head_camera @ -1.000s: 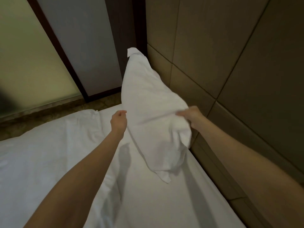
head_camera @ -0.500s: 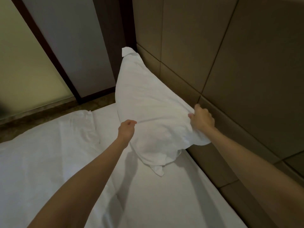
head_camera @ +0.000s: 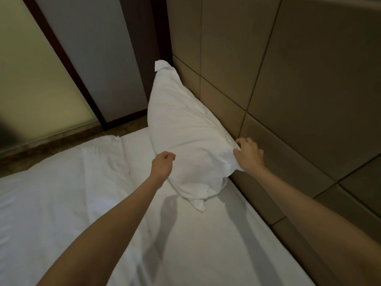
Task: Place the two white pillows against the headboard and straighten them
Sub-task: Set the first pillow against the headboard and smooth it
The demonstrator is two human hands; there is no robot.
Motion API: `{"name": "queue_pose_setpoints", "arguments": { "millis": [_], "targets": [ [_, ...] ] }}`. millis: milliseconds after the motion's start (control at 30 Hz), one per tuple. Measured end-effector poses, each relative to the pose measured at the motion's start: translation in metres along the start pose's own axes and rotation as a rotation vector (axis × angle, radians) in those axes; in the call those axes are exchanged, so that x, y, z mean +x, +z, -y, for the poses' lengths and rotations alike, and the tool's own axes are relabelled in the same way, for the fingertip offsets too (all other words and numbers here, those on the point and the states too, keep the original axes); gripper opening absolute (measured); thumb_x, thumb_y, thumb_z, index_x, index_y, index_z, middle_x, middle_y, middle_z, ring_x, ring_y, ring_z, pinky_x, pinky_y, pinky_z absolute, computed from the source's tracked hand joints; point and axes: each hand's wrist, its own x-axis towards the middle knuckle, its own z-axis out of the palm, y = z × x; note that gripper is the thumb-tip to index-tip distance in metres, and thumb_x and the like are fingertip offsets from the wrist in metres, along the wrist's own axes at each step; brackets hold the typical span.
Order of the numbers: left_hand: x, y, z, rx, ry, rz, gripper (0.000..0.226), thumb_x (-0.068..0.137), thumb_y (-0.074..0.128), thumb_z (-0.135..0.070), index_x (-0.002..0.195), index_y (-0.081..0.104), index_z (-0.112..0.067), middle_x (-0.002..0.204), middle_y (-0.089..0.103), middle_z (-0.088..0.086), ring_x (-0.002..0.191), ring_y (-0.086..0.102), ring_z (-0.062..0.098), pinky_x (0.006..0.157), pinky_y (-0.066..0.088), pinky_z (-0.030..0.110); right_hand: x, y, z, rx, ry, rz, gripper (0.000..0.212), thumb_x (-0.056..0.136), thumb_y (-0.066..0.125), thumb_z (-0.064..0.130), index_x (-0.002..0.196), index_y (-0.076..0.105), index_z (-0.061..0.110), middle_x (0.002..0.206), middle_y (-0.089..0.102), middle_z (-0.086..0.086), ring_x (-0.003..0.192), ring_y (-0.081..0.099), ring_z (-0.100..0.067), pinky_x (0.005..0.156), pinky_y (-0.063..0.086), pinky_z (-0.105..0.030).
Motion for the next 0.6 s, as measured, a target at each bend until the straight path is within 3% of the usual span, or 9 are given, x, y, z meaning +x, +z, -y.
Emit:
{"name": "queue_pose_setpoints", "arguments": {
  "millis": [67,133,200,300,467,533,600],
  "targets": [
    [-0.008,-0.002,0.005,-0.032,0.022,-0.035,0.033,0.095,0.035,-0.009,0.108,0.065,-0.007,0.113,0.066,0.01,0.104,0.06,0.024,0.084,0.041,0.027,0.001,0.007,0.011,0.16,0.041,0.126,0.055,0.092,0.054,0.036,0.138,0.04,0.009,0.136,0.049,-0.014,0.122,0.047,-0.034,0.098,0.041,-0.047],
    [-0.015,-0.006,0.009,-0.046,0.051,-0.06,0.033,0.094,0.034,-0.006,0.103,0.066,-0.009,0.108,0.067,0.009,0.099,0.06,0.022,0.082,0.041,0.025,0.001,0.015,0.02,0.167,0.122,0.283,0.064,0.09,0.057,0.04,0.14,0.034,0.007,0.138,0.047,-0.016,0.122,0.048,-0.037,0.095,0.045,-0.045],
    [-0.019,-0.014,0.012,-0.039,0.07,-0.086,0.032,0.093,0.034,-0.005,0.098,0.066,-0.011,0.102,0.067,0.006,0.096,0.061,0.02,0.077,0.041,0.021,0.003,0.023,0.026,-0.044,0.13,0.342,0.039,0.094,0.048,0.027,0.127,0.046,0.005,0.131,0.052,-0.018,0.113,0.054,-0.038,0.083,0.046,-0.04],
    [-0.02,-0.027,0.009,-0.036,0.077,-0.113,0.032,0.093,0.035,-0.005,0.097,0.066,-0.012,0.099,0.066,0.004,0.095,0.061,0.02,0.076,0.042,0.021,0.024,0.009,0.041,-0.217,0.061,0.152,0.026,0.093,0.039,0.01,0.108,0.059,0.003,0.117,0.06,-0.018,0.103,0.06,-0.036,0.072,0.044,-0.038],
    [-0.017,-0.046,0.003,-0.025,0.073,-0.155,0.033,0.094,0.034,-0.006,0.102,0.066,-0.01,0.103,0.066,0.005,0.097,0.06,0.021,0.08,0.041,0.026,0.043,-0.035,0.048,-0.328,-0.1,-0.164,0.016,0.092,0.044,0.005,0.095,0.059,0.002,0.096,0.065,-0.019,0.086,0.063,-0.037,0.062,0.04,-0.036],
    [-0.018,-0.047,0.005,-0.008,0.056,-0.158,0.033,0.095,0.034,-0.006,0.104,0.065,-0.009,0.106,0.066,0.007,0.098,0.059,0.021,0.078,0.042,0.025,0.024,-0.024,0.034,-0.38,-0.094,-0.105,0.015,0.091,0.045,0.004,0.095,0.059,0.003,0.095,0.067,-0.017,0.085,0.065,-0.035,0.065,0.041,-0.037],
    [-0.024,-0.045,0.011,0.016,0.035,-0.131,0.033,0.096,0.033,-0.007,0.106,0.065,-0.008,0.109,0.066,0.009,0.097,0.059,0.022,0.075,0.044,0.024,0.0,-0.006,0.016,-0.459,-0.03,0.05,0.016,0.09,0.048,0.004,0.1,0.06,0.006,0.102,0.067,-0.014,0.092,0.064,-0.032,0.077,0.045,-0.037]
  ]
}}
